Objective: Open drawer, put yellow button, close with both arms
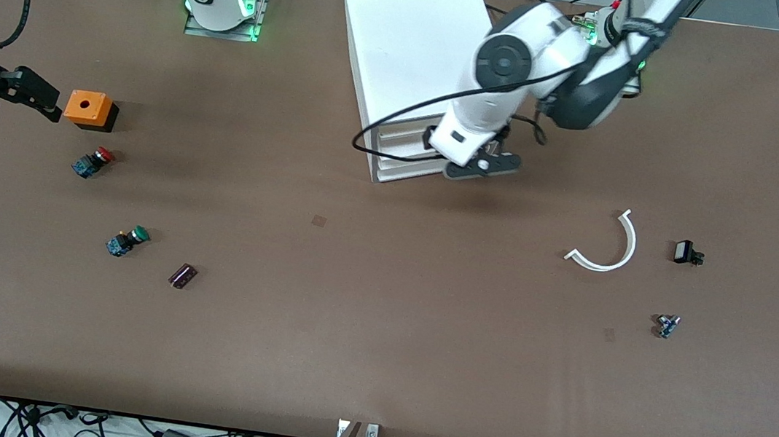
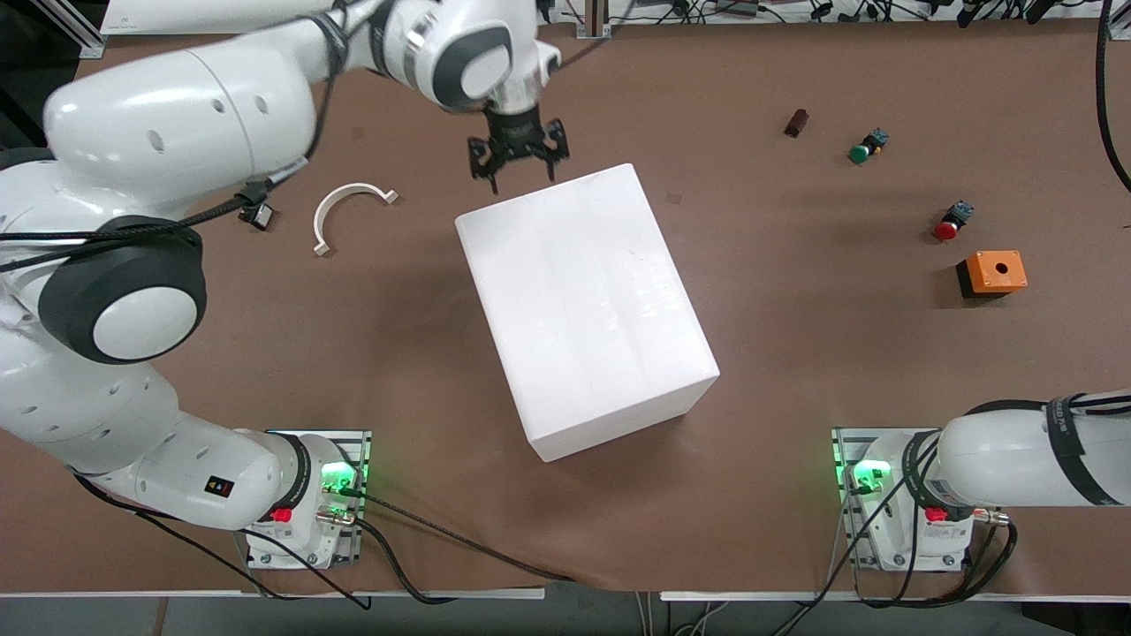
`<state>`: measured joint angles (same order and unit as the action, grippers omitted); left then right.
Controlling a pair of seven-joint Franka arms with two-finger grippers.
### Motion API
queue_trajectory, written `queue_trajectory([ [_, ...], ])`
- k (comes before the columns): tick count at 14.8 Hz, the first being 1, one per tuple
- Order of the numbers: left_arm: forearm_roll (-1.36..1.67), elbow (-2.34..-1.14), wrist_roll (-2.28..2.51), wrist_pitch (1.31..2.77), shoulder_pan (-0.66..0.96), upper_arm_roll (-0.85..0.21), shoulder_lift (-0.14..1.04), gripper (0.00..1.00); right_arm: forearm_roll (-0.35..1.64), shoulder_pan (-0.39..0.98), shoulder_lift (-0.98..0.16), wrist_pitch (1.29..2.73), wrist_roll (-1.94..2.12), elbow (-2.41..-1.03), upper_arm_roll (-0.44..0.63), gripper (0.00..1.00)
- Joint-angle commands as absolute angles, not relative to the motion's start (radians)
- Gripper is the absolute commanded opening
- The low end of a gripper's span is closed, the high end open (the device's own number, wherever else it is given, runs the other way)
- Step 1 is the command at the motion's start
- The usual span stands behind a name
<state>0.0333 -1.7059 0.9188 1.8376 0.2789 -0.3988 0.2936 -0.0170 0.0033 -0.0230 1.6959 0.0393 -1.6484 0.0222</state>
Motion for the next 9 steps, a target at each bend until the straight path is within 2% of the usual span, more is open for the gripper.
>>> queue_trajectory([
  [1, -0.076, -1.635, 0.764, 1.761, 0.154, -0.41, 0.253, 1.0, -0.031, -0.002, 0.005, 1.713, 0.052, -1.678, 0.014, 1.0],
  [9, -0.089, -1.456, 0.18, 1.568, -0.156, -0.406, 0.224, 1.0, -0.031, -0.002, 0.008, 1.715, 0.051, -1.686, 0.014, 1.0],
])
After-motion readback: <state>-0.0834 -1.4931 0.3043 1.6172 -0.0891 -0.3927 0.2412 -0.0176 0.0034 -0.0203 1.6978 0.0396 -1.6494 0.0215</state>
